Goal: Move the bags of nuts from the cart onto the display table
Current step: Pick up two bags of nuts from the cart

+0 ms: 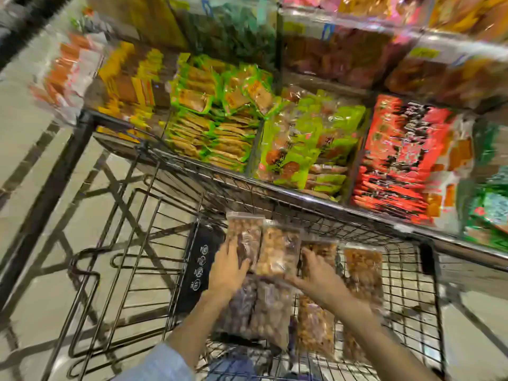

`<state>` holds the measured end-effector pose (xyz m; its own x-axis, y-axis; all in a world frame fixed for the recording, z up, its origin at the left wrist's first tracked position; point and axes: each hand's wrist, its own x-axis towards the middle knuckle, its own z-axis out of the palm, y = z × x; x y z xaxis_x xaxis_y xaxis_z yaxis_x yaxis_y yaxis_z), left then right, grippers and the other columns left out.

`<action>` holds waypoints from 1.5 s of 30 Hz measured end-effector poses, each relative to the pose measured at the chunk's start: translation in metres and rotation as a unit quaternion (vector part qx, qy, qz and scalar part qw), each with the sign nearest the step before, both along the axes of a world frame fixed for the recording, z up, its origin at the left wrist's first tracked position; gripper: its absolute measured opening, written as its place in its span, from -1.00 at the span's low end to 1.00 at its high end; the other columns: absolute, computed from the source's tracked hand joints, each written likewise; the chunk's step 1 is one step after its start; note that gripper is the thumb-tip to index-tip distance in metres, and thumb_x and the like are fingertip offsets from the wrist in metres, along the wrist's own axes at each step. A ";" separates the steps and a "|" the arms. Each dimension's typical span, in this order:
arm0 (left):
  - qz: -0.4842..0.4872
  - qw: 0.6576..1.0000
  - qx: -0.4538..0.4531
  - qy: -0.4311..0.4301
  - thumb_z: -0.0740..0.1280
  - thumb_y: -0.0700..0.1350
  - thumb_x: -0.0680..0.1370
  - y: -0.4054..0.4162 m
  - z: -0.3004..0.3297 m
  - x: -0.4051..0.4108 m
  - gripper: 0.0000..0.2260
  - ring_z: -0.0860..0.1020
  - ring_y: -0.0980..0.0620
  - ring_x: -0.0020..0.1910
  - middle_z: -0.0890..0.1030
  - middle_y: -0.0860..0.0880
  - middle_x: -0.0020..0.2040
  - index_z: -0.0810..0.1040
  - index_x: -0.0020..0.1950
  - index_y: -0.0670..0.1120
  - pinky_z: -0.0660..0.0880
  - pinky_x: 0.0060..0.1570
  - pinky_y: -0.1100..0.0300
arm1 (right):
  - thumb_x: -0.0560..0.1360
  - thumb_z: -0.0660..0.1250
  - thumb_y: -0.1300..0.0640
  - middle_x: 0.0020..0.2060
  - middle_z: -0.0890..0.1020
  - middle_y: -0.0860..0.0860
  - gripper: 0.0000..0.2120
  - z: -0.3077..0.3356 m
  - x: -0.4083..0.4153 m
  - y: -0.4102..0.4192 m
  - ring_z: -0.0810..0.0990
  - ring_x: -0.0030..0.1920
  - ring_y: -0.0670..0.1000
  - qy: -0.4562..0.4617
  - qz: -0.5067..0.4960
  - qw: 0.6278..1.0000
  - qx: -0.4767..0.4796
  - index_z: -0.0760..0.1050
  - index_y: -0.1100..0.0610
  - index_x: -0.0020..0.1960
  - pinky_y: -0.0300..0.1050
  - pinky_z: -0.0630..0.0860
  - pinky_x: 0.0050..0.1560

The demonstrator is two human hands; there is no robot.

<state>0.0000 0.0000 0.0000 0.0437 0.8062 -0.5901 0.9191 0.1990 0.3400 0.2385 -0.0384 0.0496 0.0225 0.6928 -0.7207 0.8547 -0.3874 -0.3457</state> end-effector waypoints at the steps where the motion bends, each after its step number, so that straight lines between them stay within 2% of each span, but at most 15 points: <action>1: 0.003 1.000 0.010 0.005 0.25 0.06 0.71 0.007 -0.013 0.001 -0.37 0.26 -0.19 0.58 0.23 -0.16 0.63 0.09 0.69 -0.10 0.29 0.52 -0.06 | 0.51 0.25 -0.49 0.58 0.33 0.11 0.00 -0.014 -0.002 0.004 0.40 0.53 0.18 0.001 -0.010 1.000 0.001 -0.02 0.03 0.71 0.12 0.47 0.41; 5: 0.032 0.997 0.041 0.050 0.23 0.10 0.70 0.024 -0.052 0.009 -0.34 0.23 -0.18 0.60 0.18 -0.20 0.66 0.08 0.69 -0.17 0.26 0.54 0.01 | 0.52 0.31 -0.44 0.60 0.30 0.13 -0.02 -0.047 -0.009 0.016 0.36 0.56 0.19 0.004 -0.059 0.998 -0.008 0.02 0.08 0.68 0.14 0.44 0.43; 10: 0.082 0.988 0.092 0.094 0.39 0.13 0.61 0.032 -0.077 0.021 -0.29 0.46 -0.26 0.34 0.44 -0.28 0.45 0.30 0.57 -0.32 0.48 0.34 -0.08 | 0.59 0.35 -0.26 0.54 0.38 0.13 -0.23 -0.078 -0.015 0.017 0.39 0.52 0.15 0.011 -0.084 0.996 -0.009 0.16 0.12 0.61 0.08 0.42 0.45; 13: 0.148 0.984 0.091 0.047 0.53 0.07 0.53 0.043 -0.083 0.021 -0.34 0.50 -0.31 0.24 0.54 -0.31 0.27 0.44 0.41 -0.35 0.47 0.25 -0.15 | 0.59 0.37 -0.21 0.43 0.44 0.14 -0.32 -0.088 -0.017 0.017 0.44 0.44 0.16 0.025 -0.108 0.994 -0.013 0.26 0.15 0.53 0.05 0.42 0.39; 17: 0.193 0.981 0.012 0.001 0.56 0.12 0.49 0.058 -0.086 0.018 -0.33 0.43 -0.30 0.35 0.50 -0.26 0.32 0.46 0.42 -0.26 0.43 0.31 -0.18 | 0.58 0.37 -0.26 0.31 0.48 0.12 -0.42 -0.096 -0.020 0.017 0.48 0.35 0.14 0.031 -0.142 0.989 -0.005 0.35 0.14 0.36 0.04 0.45 0.26; 22: 0.219 0.975 0.030 -0.028 0.62 0.04 0.44 0.052 -0.086 0.020 -0.33 0.35 -0.29 0.38 0.41 -0.25 0.35 0.40 0.37 -0.23 0.37 0.35 -0.16 | 0.56 0.36 -0.31 0.10 0.54 0.07 -0.50 -0.105 -0.023 0.019 0.56 0.11 0.10 0.048 -0.187 0.981 0.006 0.35 0.10 0.15 0.05 0.51 0.03; 26: 0.228 0.967 0.059 -0.099 0.63 -0.04 0.43 0.040 -0.081 0.020 -0.39 0.55 -0.29 0.23 0.62 -0.24 0.20 0.35 0.28 -0.15 0.52 0.15 -0.13 | 0.55 0.42 -0.25 0.08 0.54 0.09 -0.51 -0.111 -0.025 0.021 0.56 0.10 0.13 0.064 -0.230 0.971 -0.008 0.34 0.12 0.13 0.02 0.44 -0.02; 29: 0.247 0.959 0.030 -0.137 0.63 -0.06 0.45 0.038 -0.072 0.014 -0.41 0.63 -0.24 0.11 0.65 -0.14 0.11 0.29 0.23 -0.09 0.56 0.06 -0.09 | 0.55 0.44 -0.23 0.09 0.54 0.10 -0.50 -0.113 -0.027 0.024 0.57 0.10 0.12 0.082 -0.268 0.960 -0.007 0.35 0.15 0.14 0.01 0.48 -0.02; 31: 0.262 0.952 -0.002 -0.159 0.64 -0.06 0.43 0.041 -0.068 0.007 -0.39 0.62 -0.12 0.08 0.58 0.01 0.05 0.26 0.22 -0.03 0.56 0.10 -0.01 | 0.53 0.43 -0.29 0.06 0.53 0.09 -0.46 -0.115 -0.026 0.026 0.57 0.05 0.08 0.092 -0.282 0.955 -0.018 0.37 0.16 0.11 -0.06 0.49 -0.15; 34: 0.279 0.941 -0.047 -0.187 0.67 -0.11 0.41 0.038 -0.062 -0.006 -0.38 0.54 0.08 0.09 0.52 0.17 0.01 0.31 0.24 0.02 0.45 0.14 0.17 | 0.40 0.39 -0.49 -0.10 0.61 0.09 -0.31 -0.123 -0.026 0.031 0.60 -0.16 0.04 0.083 -0.308 0.948 -0.025 0.48 0.18 -0.06 -0.06 0.55 -0.26; 36: 0.279 0.936 -0.075 -0.199 0.67 -0.13 0.39 0.033 -0.061 -0.015 -0.43 0.58 0.09 0.16 0.58 0.17 0.05 0.42 0.25 0.01 0.47 0.23 0.16 | 0.46 0.41 -0.41 -0.23 0.58 0.07 -0.41 -0.126 -0.030 0.038 0.54 -0.28 0.04 0.070 -0.312 0.947 -0.038 0.44 0.15 -0.18 -0.09 0.47 -0.33; 39: 0.287 0.928 -0.098 -0.218 0.67 -0.07 0.39 0.024 -0.059 -0.026 -0.40 0.63 0.07 0.19 0.66 0.09 0.16 0.49 0.35 0.04 0.53 0.31 0.00 | 0.47 0.42 -0.40 -0.28 0.51 0.02 -0.41 -0.128 -0.037 0.046 0.47 -0.31 0.02 0.048 -0.325 0.943 -0.054 0.40 0.13 -0.21 -0.13 0.38 -0.34; 42: 0.299 0.918 -0.111 -0.237 0.63 -0.09 0.43 0.018 -0.053 -0.035 -0.42 0.61 0.12 0.16 0.65 0.11 0.17 0.47 0.38 0.08 0.53 0.16 0.10 | 0.48 0.46 -0.33 -0.37 0.49 0.01 -0.42 -0.132 -0.042 0.051 0.44 -0.37 0.00 0.034 -0.332 0.941 -0.064 0.38 0.13 -0.32 -0.12 0.37 -0.35; 44: 0.295 0.918 -0.116 -0.240 0.62 -0.13 0.46 0.014 -0.052 -0.039 -0.46 0.61 0.16 0.12 0.65 0.12 0.14 0.47 0.35 0.08 0.51 0.07 0.16 | 0.46 0.49 -0.32 -0.34 0.56 0.06 -0.42 -0.137 -0.043 0.051 0.56 -0.29 0.09 0.029 -0.339 0.938 -0.062 0.43 0.16 -0.33 -0.10 0.43 -0.25; 45: 0.290 0.920 -0.121 -0.236 0.62 -0.13 0.46 0.013 -0.053 -0.041 -0.45 0.61 0.15 0.12 0.66 0.11 0.15 0.48 0.37 0.08 0.52 0.10 0.13 | 0.45 0.52 -0.31 -0.32 0.60 0.08 -0.43 -0.136 -0.043 0.050 0.61 -0.25 0.12 0.034 -0.346 0.936 -0.055 0.46 0.17 -0.34 -0.09 0.46 -0.22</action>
